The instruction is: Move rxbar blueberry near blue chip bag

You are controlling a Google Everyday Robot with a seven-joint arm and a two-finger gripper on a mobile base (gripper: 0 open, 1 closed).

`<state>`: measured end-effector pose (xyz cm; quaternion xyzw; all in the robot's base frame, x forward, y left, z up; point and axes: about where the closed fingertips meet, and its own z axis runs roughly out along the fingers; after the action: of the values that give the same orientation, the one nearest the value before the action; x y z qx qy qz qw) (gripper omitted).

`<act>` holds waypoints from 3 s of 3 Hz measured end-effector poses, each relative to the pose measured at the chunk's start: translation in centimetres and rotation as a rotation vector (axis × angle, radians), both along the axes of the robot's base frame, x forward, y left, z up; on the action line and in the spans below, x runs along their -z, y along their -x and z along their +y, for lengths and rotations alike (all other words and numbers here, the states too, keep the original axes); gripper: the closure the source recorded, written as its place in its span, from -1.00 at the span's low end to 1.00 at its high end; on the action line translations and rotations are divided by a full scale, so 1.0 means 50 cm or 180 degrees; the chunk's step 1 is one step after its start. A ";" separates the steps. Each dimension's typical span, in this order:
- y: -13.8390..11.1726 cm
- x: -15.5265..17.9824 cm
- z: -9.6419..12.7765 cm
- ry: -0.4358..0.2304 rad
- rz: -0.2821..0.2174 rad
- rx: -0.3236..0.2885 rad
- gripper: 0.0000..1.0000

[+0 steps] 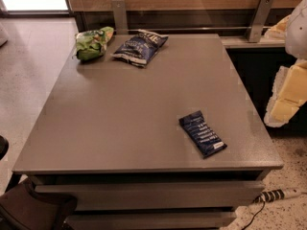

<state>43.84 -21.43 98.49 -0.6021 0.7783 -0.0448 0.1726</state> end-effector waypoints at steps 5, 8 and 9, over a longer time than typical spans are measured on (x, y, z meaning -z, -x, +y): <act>0.004 0.175 0.095 -0.1852 -0.0338 0.0996 -1.00; -0.084 0.248 0.130 -0.2534 -0.1037 0.1722 -1.00; -0.084 0.248 0.130 -0.2534 -0.1037 0.1722 -1.00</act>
Offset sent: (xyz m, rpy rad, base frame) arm 0.0108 0.0117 -0.0184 0.2528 -0.1321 -0.1995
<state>48.03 -14.95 86.10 -0.2517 0.8261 0.1188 0.4900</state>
